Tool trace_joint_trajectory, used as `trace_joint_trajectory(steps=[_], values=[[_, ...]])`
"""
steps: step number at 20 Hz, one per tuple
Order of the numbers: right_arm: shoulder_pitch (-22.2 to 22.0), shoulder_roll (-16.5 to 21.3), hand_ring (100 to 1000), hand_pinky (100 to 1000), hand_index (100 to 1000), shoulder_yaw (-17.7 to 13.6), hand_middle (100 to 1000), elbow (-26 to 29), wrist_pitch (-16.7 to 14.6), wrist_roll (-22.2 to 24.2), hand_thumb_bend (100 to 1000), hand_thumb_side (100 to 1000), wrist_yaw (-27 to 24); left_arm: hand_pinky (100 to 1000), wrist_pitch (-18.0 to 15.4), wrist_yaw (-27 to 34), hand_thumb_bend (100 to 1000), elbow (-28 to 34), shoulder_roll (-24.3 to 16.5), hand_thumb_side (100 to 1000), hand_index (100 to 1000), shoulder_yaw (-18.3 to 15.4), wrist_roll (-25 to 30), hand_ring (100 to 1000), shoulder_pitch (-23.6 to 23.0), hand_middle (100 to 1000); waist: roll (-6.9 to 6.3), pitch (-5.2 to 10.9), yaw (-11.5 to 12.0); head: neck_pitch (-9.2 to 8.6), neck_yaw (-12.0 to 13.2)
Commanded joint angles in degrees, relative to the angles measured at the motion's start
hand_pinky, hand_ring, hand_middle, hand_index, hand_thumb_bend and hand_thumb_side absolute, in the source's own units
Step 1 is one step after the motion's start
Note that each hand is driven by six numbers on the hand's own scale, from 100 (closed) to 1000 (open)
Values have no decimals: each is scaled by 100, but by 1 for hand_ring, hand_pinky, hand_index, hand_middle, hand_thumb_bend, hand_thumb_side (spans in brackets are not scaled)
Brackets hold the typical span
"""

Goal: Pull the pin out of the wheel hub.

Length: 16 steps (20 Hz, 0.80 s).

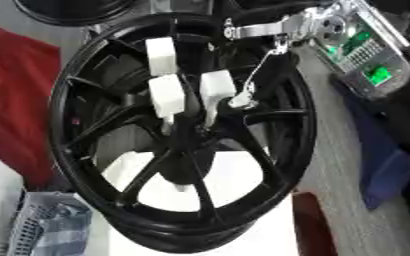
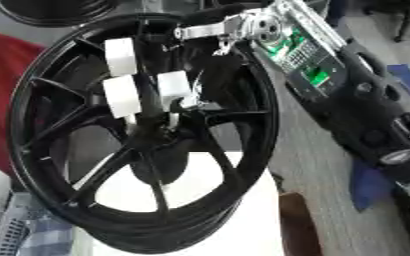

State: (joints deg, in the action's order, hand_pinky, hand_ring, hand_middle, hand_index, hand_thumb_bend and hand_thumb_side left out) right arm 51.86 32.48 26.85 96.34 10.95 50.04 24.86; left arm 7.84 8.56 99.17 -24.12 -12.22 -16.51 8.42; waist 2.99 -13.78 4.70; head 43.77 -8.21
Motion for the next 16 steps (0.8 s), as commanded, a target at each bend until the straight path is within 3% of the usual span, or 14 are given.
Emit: trace_joint_trajectory(steps=[1,4,8,16], values=[[76,78,733,816,680,-72,500,29,63,-34,345,250,-34,718,-7,27,468,107,-94,562,710,-34,14,542,52,482,-24,57,10,-19,-37],[78,89,695,812,623,-96,448,66,140,-83,279,147,-101,719,-8,28,466,108,-94,562,710,-34,17,542,51,482,-30,63,13,-16,-53],[80,95,664,805,577,-175,399,85,408,-245,200,132,-355,720,-12,26,465,112,-94,562,710,-37,8,541,50,483,-46,85,23,-8,-68],[243,404,636,808,546,-573,351,425,919,-590,143,100,-1120,721,-21,24,460,132,-96,562,711,-39,0,534,44,483,-70,156,30,0,-57]])
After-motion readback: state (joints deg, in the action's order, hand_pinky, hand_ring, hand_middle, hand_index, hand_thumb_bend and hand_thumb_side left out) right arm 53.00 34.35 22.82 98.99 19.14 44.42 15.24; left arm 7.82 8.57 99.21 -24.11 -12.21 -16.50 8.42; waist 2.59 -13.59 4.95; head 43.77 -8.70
